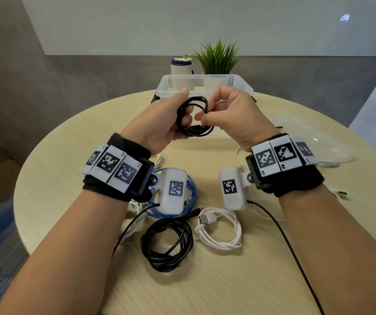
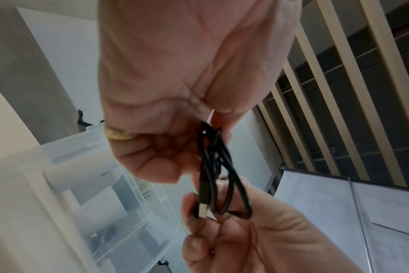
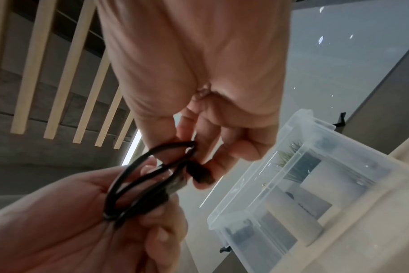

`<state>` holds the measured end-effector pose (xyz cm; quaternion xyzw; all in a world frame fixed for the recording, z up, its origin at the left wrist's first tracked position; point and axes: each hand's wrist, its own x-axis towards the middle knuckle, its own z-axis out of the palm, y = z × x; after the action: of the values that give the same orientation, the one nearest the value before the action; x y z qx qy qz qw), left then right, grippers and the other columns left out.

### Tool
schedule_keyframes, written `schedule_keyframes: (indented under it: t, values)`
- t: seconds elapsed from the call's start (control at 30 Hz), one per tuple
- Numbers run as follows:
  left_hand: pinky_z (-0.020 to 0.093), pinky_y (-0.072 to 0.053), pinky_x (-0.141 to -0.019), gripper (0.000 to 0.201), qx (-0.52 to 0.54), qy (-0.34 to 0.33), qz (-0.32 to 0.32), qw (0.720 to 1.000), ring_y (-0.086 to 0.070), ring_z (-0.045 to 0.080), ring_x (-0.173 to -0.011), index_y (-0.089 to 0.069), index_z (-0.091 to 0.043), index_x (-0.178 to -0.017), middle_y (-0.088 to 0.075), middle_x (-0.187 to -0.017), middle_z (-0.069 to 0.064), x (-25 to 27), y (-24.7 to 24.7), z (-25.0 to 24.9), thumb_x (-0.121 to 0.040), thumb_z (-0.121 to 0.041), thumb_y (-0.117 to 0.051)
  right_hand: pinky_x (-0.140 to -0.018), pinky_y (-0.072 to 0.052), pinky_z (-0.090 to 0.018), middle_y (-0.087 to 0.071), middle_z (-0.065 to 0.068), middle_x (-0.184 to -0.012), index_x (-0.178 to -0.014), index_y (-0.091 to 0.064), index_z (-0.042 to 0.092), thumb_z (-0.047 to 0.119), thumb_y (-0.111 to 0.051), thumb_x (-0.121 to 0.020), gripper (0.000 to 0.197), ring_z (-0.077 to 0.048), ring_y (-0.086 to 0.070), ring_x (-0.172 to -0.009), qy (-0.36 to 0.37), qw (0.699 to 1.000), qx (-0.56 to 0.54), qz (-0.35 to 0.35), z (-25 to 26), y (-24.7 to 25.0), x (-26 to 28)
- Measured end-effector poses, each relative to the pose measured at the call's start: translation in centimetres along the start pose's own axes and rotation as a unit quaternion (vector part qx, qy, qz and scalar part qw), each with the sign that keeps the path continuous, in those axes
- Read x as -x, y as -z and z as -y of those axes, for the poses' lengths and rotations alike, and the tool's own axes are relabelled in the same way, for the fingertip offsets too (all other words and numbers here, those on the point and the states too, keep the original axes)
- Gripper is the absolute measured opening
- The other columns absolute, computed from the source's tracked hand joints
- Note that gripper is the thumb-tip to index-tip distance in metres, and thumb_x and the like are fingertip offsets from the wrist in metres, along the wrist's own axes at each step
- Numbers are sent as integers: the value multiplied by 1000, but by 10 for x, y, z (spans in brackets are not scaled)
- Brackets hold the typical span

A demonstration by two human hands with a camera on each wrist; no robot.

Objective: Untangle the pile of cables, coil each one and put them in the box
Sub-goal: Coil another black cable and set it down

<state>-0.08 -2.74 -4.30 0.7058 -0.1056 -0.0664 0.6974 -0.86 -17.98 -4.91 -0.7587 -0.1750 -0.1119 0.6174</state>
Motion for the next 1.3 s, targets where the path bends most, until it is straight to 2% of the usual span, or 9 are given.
schedule_keyframes:
  t: [0.13,0.23,0.37,0.47,0.6,0.73,0.83,1.0,1.3]
  values:
    - [18,-42,-50,45,-25,25,-3,999,-39,9,-46,-51,-20,-74,-46,-52,-9,1,2,1,-92,-60,-40,-75,-55,-24,-68,-27,-86,-77,-51,10,-15,-64,-77,28,-15,-69,-74,4,997,16,82,-1,0,1]
    - [23,-38,-54,27,-60,25,-9,998,-37,10,-47,-53,-22,-80,-43,-48,-10,2,0,2,-92,-46,-52,-73,-55,-24,-67,-29,-86,-80,-46,12,-15,-64,-79,32,-15,-69,-73,5,994,31,106,-1,0,1]
    - [26,-37,-53,18,-59,20,-6,998,-37,12,-49,-53,-18,-78,-42,-50,-9,3,0,2,-92,-29,-55,-79,-54,-28,-71,-18,-86,-89,-48,11,-8,-68,-79,29,-21,-68,-78,-11,994,22,105,-1,2,1]
    - [25,-36,-51,24,-35,-3,-2,999,-36,11,-47,-52,-17,-73,-41,-50,-8,3,0,2,-93,-29,-56,-80,-50,-26,-72,-13,-84,-99,-58,10,6,-67,-85,17,-18,-64,-80,-10,995,41,96,-2,2,1]
    - [23,-34,-49,36,-19,-20,-2,1000,-33,10,-47,-46,-17,-62,-36,-46,-7,2,-2,4,-95,-29,-54,-83,-51,-22,-71,-4,-82,-102,-71,13,8,-63,-89,16,-9,-64,-81,14,992,91,89,-5,5,-2]
    - [21,-40,-53,30,20,-32,16,999,-39,9,-52,-55,-14,-71,-43,-51,-7,0,-2,4,-96,-30,-51,-59,-42,-13,-67,1,-72,-100,-73,9,9,-62,-90,15,1,-55,-61,14,994,103,35,-5,9,-4]
    - [19,-47,-64,8,51,-79,42,995,-55,9,-65,-59,-10,-93,-58,-71,-1,0,3,3,-94,-16,-53,-48,-37,-18,-64,-2,-69,-96,-71,13,9,-61,-90,12,-5,-48,-52,6,999,32,-21,-4,9,-5]
    - [16,-51,-74,36,26,-109,88,990,-64,10,-88,-54,-11,-102,-64,-93,3,1,7,6,-79,16,-57,-47,-38,-22,-62,-5,-69,-87,-68,8,8,-59,-92,10,-14,-49,-56,-39,991,-116,-48,2,12,-6]
    - [19,-55,-69,13,34,-83,114,989,-70,15,-78,-54,-12,-97,-72,-81,2,1,3,7,-95,-2,-46,-55,-51,-24,-59,-3,-73,-90,-65,8,11,-56,-94,10,-15,-53,-61,-51,983,-172,-41,3,14,-6]
